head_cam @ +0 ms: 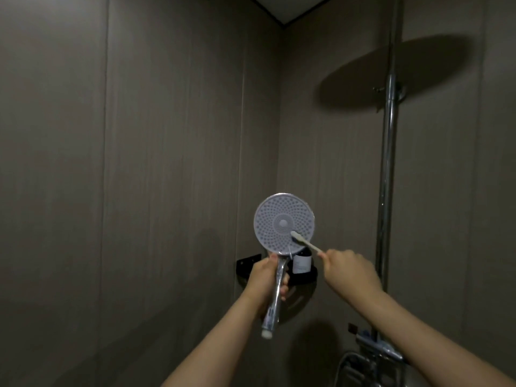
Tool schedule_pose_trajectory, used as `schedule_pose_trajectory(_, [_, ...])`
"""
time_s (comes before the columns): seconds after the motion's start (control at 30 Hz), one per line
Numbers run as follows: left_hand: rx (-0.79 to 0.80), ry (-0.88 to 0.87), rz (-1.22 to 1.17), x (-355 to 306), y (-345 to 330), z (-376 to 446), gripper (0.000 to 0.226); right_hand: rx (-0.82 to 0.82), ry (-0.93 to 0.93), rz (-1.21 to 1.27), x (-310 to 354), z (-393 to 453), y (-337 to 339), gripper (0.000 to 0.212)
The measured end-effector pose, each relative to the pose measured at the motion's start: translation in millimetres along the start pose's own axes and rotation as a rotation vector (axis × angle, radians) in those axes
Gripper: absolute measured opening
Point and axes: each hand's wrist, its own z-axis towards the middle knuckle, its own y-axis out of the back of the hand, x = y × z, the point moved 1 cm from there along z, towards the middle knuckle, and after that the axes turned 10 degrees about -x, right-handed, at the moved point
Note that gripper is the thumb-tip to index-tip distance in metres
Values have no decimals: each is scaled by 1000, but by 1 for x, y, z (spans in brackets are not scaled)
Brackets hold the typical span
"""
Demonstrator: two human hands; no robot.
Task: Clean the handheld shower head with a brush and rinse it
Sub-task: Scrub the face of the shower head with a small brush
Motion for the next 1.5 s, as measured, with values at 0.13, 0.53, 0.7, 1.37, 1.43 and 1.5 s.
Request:
schedule_pose_trajectory(0.13, [56,11,14,-8,-1,-2,32,-136,-108,-12,-8,33,36,42])
schedule_pose_trajectory(0.53, [139,-324,102,-95,-13,-15,29,-368,-9,-24,3,64,119,41])
schedule_pose_trajectory(0.7, [103,-416,77,-116,-17,-18,28,-447,-54,18,5,66,144,40])
schedule_pose_trajectory(1.37, [114,-437,133,-117,-31,-12,26,-377,-149,23,20,59,135,42])
schedule_pose_trajectory(1.43, [103,-446,149,-114,-36,-10,27,-331,-33,18,37,51,118,42])
schedule_pose_trajectory(1.5, [105,-459,164,-112,-36,-10,28,-284,12,12,46,44,108,42])
